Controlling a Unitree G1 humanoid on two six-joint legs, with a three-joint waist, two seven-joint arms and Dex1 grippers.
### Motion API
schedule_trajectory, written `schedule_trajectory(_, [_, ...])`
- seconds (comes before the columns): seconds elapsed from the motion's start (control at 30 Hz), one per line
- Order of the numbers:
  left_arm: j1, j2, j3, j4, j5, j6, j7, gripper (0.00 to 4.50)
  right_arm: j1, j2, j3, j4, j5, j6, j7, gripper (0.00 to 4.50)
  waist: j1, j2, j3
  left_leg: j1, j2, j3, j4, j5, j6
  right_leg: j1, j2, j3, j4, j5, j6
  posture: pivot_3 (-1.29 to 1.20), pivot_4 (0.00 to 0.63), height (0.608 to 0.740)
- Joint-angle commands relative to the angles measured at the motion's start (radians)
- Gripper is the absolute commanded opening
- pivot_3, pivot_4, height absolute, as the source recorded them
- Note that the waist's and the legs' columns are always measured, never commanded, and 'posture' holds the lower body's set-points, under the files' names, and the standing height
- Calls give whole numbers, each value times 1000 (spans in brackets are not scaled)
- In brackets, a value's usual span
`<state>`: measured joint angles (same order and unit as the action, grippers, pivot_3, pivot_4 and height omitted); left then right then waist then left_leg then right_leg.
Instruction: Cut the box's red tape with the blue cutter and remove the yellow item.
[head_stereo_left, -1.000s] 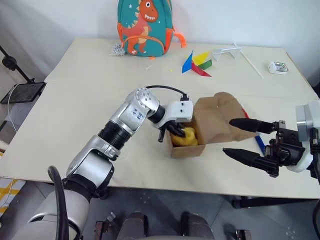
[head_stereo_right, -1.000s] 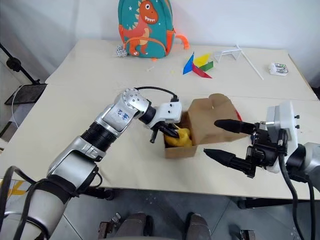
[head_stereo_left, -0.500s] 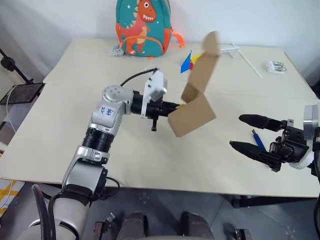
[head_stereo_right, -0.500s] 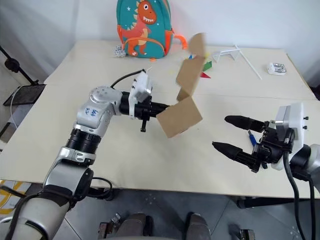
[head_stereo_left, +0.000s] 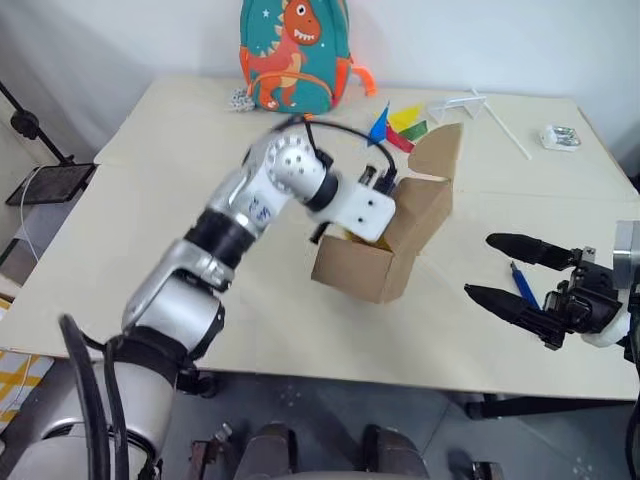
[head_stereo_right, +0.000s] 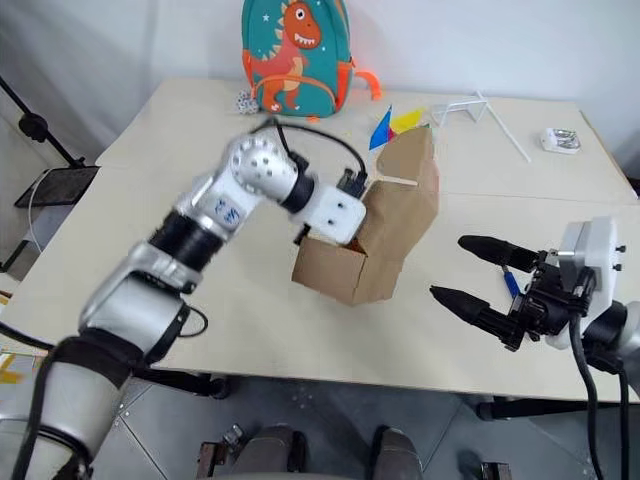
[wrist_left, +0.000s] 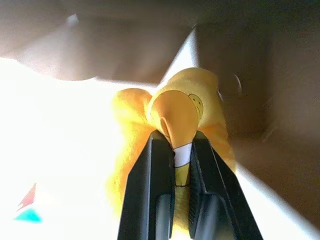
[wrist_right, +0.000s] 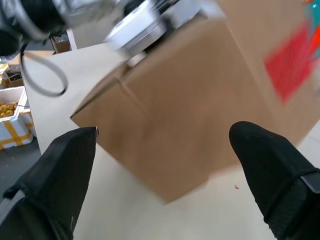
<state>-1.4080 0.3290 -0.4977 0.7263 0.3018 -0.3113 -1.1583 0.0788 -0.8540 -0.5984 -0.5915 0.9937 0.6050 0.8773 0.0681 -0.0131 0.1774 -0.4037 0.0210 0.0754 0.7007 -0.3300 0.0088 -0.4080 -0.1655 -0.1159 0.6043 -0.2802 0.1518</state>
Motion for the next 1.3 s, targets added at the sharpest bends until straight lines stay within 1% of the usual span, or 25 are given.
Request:
schedule_trajectory(0.03, [-61, -21, 15, 18, 3, -50, 9, 13, 24, 30, -29, -45, 7, -34, -20, 4500, 0, 0, 0, 0, 0, 0, -1, 0, 0, 0, 0, 0, 0, 0, 0, 0, 150, 740])
schedule_trajectory(0.1, [-34, -40, 31, -34, -32, -19, -8, 13, 32, 47, -20, -58, 3, -43, -36, 4500, -2, 0, 0, 0, 0, 0, -1, 0, 0, 0, 0, 0, 0, 0, 0, 0, 150, 740])
schedule_trajectory(0.2, [-28, -39, 82, -62, -87, 56, -36, 13, 48, 86, -6, -84, -5, -61, -63, 4500, -2, 0, 0, 0, 0, 0, -1, 0, 0, 0, 0, 0, 0, 0, 0, 0, 150, 740])
schedule_trajectory(0.3, [-18, -18, 123, -63, -124, 94, -48, 13, 59, 107, 4, -103, -8, -73, -77, 4500, -10, 0, 0, 0, 0, 0, 0, 0, 0, 0, 0, 0, 0, 0, 0, 0, 150, 740])
schedule_trajectory(0.4, [12, 25, 168, -60, -147, 142, -45, 13, 58, 122, 0, -107, -4, -90, -81, 4500, -18, 0, 0, 0, 0, 0, -1, 0, 0, 0, 0, 0, 1, 0, 0, 0, 150, 740])
schedule_trajectory(0.47, [27, 42, 238, -34, -192, 194, 3, 13, 47, 125, -4, -105, 7, -103, -80, 4500, -22, 0, 0, 1, 0, 0, -1, 0, 0, 0, 0, 0, 1, 0, 0, 0, 150, 740])
schedule_trajectory(0.5, [44, 61, 325, -5, -266, 233, 29, 13, 26, 121, 5, -102, 10, -112, -72, 4500, -23, 0, 0, 1, 0, 0, -1, 0, 0, 0, 0, 1, 2, 0, 0, 0, 150, 740])
schedule_trajectory(0.53, [57, 75, 388, 13, -318, 260, 45, 13, 12, 118, 12, -99, 13, -119, -66, 4500, -27, 0, 0, 1, 0, 0, -1, 0, 0, 0, 0, 0, 2, 0, 0, 0, 150, 740])
schedule_trajectory(0.57, [86, 104, 456, 9, -396, 351, 14, 13, -14, 116, 30, -96, 12, -125, -64, 4500, -35, 0, 0, 1, 0, 0, 0, 0, 0, -1, 0, 1, 2, 0, 0, 0, 150, 740])
schedule_trajectory(0.63, [178, 175, 617, -43, -570, 551, -27, 13, -89, 116, 84, -87, 11, -135, -63, 4500, -54, 0, 0, 2, 1, 0, -1, 0, 0, -1, 0, 1, 4, 0, 0, 0, 150, 740])
schedule_trajectory(0.67, [216, 201, 664, -77, -624, 634, -31, 13, -114, 117, 102, -82, 11, -136, -64, 4500, -66, 1, 0, 3, 1, 0, -2, 0, 0, -1, 0, 2, 5, 0, 0, 0, 150, 740])
schedule_trajectory(0.7, [278, 229, 707, -127, -671, 672, -40, 13, -138, 112, 123, -76, 10, -137, -51, 4500, -71, 1, 0, 5, 2, 0, -3, 0, -1, -1, 0, 2, 7, 0, 0, 0, 150, 740])
schedule_trajectory(0.73, [367, 274, 756, -178, -707, 718, -44, 13, -173, 111, 160, -69, 1, -137, -38, 4500, -72, 1, 0, 6, 2, 0, -3, 0, -1, -1, 0, 2, 8, 0, 0, 0, 150, 740])
schedule_trajectory(0.77, [483, 324, 833, -229, -749, 762, -38, 13, -217, 112, 214, -64, -23, -146, -13, 4500, -77, 1, 0, 7, 2, 0, -4, 0, -1, -1, 0, 1, 9, 0, 0, 0, 150, 740])
schedule_trajectory(0.8, [566, 357, 885, -273, -782, 799, -25, 13, -248, 112, 252, -56, -41, -155, 7, 4500, -87, 1, 0, 8, 3, 0, -4, 0, -2, -1, 0, 2, 10, 0, 0, 0, 150, 740])
schedule_trajectory(0.87, [699, 391, 985, -353, -844, 883, 48, 13, -288, 114, 316, -44, -66, -165, 52, 4500, -93, -1, 1, 13, 3, 0, -6, -1, -3, 0, 0, 3, 11, 0, 0, 0, 150, 740])
schedule_trajectory(0.97, [913, 406, 1109, -469, -889, 944, 139, 13, -321, 132, 380, -9, -104, -209, 122, 4500, -71, -5, 3, 11, 5, 0, -3, -2, -4, 0, 1, 1, 13, 0, 0, 0, 150, 740])
schedule_trajectory(1.1, [1142, 384, 1180, -578, -897, 961, 216, 13, -336, 147, 428, 25, -155, -274, 199, 4500, -48, -6, 2, 13, 5, 0, -1, -4, -3, 5, 0, 2, 9, 0, 0, 0, 150, 740])
schedule_trajectory(1.2, [1265, 357, 1164, -650, -882, 951, 256, 13, -341, 168, 445, 27, -160, -291, 206, 4500, -42, -6, 2, 15, 5, 0, -2, -4, -3, 8, 0, 2, 7, -1, -1, 0, 150, 740])
schedule_trajectory(1.27, [1304, 334, 1142, -685, -884, 951, 282, 13, -328, 172, 446, 20, -165, -296, 208, 4500, -42, -6, 2, 15, 5, 0, -2, -4, -3, 9, 1, 1, 7, -1, -1, 0, 150, 740])
schedule_trajectory(1.3, [1314, 321, 1130, -694, -876, 935, 301, 345, -315, 170, 443, 20, -167, -298, 210, 4500, -41, -6, 2, 15, 5, 0, -2, -5, -3, 9, 1, 1, 7, -1, -1, 0, 150, 740])
